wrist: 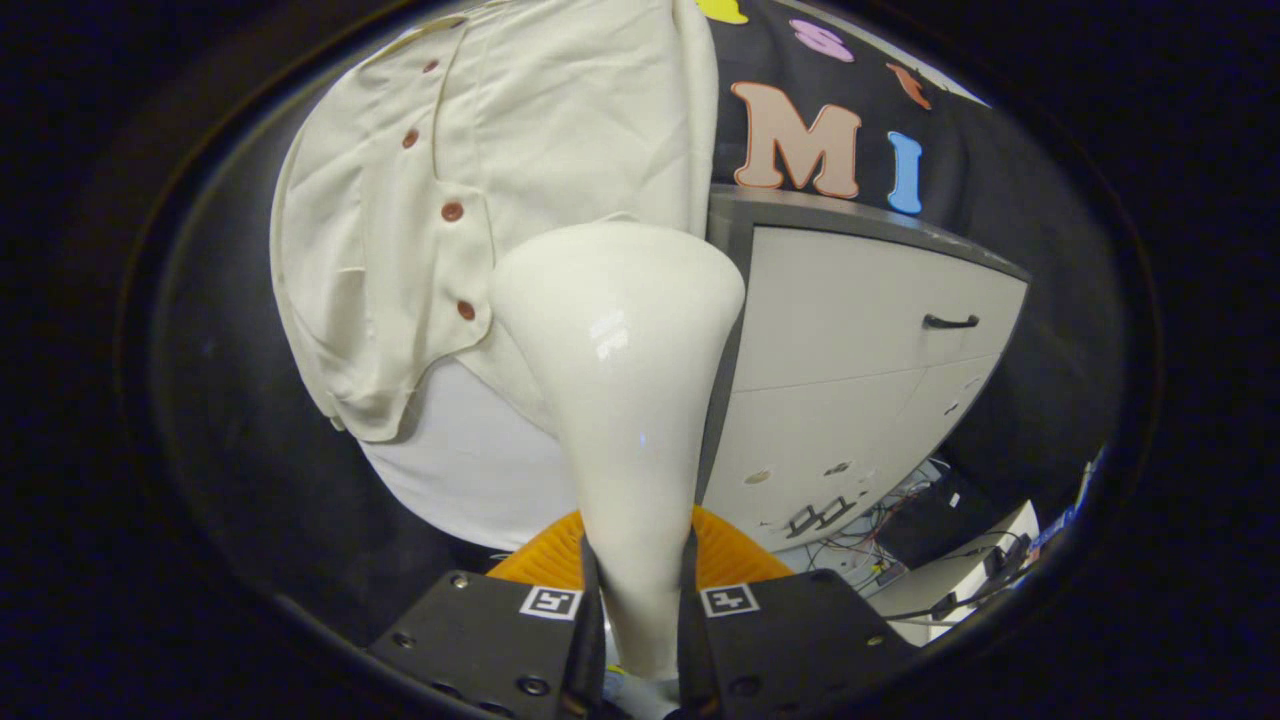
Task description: Iron the clothes twice with a garment steamer, once on the left side and once on the right side.
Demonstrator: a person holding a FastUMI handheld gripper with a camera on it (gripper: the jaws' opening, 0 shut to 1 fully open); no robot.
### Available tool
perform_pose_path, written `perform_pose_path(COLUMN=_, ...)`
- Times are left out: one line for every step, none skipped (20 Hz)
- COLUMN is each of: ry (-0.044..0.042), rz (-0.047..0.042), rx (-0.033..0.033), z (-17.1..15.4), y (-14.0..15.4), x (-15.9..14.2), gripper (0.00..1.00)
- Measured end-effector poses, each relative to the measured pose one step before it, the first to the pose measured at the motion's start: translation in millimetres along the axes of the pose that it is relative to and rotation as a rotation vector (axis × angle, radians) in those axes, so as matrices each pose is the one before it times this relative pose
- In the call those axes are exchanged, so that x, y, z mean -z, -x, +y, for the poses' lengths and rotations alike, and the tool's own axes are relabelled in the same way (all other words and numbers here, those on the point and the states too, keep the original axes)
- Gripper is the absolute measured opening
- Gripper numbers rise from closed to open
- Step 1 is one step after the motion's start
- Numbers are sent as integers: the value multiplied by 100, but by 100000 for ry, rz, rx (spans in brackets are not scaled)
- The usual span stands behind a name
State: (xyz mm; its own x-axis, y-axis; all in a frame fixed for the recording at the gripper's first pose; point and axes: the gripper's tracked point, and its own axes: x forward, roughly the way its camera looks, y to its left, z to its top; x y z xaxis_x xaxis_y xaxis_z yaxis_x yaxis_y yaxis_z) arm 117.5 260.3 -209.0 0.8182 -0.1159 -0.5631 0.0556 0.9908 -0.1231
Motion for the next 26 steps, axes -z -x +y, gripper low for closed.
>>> perform_pose_path(ry=-677, rz=-1693, rx=-541, z=208, y=525, x=-621, gripper=29)
perform_pose_path(ry=-447, rz=-1813, rx=-490, z=91, y=553, x=-634, gripper=29)
perform_pose_path(ry=-455, rz=-2060, rx=-686, z=85, y=736, x=-943, gripper=29)
perform_pose_path(ry=-33, rz=-1789, rx=-770, z=140, y=599, x=-856, gripper=29)
perform_pose_path(ry=71, rz=-2005, rx=-509, z=207, y=505, x=-836, gripper=29)
perform_pose_path(ry=137, rz=-1931, rx=-663, z=136, y=587, x=-785, gripper=29)
perform_pose_path(ry=-59, rz=-2254, rx=-673, z=294, y=460, x=-762, gripper=29)
perform_pose_path(ry=-352, rz=-1494, rx=-469, z=133, y=574, x=-628, gripper=29)
perform_pose_path(ry=-333, rz=-1680, rx=-750, z=-69, y=539, x=-410, gripper=29)
perform_pose_path(ry=250, rz=-1322, rx=-551, z=72, y=604, x=-689, gripper=29)
perform_pose_path(ry=241, rz=-1372, rx=-409, z=36, y=669, x=-599, gripper=29)
perform_pose_path(ry=-291, rz=-2017, rx=-679, z=163, y=683, x=-645, gripper=29)
perform_pose_path(ry=418, rz=-2101, rx=-455, z=232, y=788, x=-788, gripper=29)
perform_pose_path(ry=480, rz=-1978, rx=-480, z=-5, y=1003, x=-739, gripper=29)
perform_pose_path(ry=284, rz=-1685, rx=-239, z=-33, y=747, x=-622, gripper=29)
perform_pose_path(ry=193, rz=-1488, rx=41, z=-201, y=907, x=-467, gripper=29)
perform_pose_path(ry=-375, rz=-954, rx=110, z=-251, y=879, x=-406, gripper=29)
perform_pose_path(ry=-629, rz=-937, rx=172, z=-293, y=820, x=-358, gripper=29)
perform_pose_path(ry=-561, rz=-1138, rx=313, z=-427, y=741, x=-440, gripper=29)
perform_pose_path(ry=-943, rz=-1114, rx=627, z=-656, y=1165, x=-293, gripper=29)
perform_pose_path(ry=-382, rz=-623, rx=523, z=-541, y=749, x=-261, gripper=29)
perform_pose_path(ry=-665, rz=-842, rx=576, z=-680, y=781, x=-154, gripper=29)
perform_pose_path(ry=-643, rz=-655, rx=586, z=-799, y=826, x=-148, gripper=28)
perform_pose_path(ry=-833, rz=-560, rx=643, z=-811, y=775, x=-72, gripper=28)
perform_pose_path(ry=-917, rz=-229, rx=686, z=-893, y=826, x=-56, gripper=28)
perform_pose_path(ry=-1159, rz=-173, rx=839, z=-839, y=514, x=102, gripper=28)
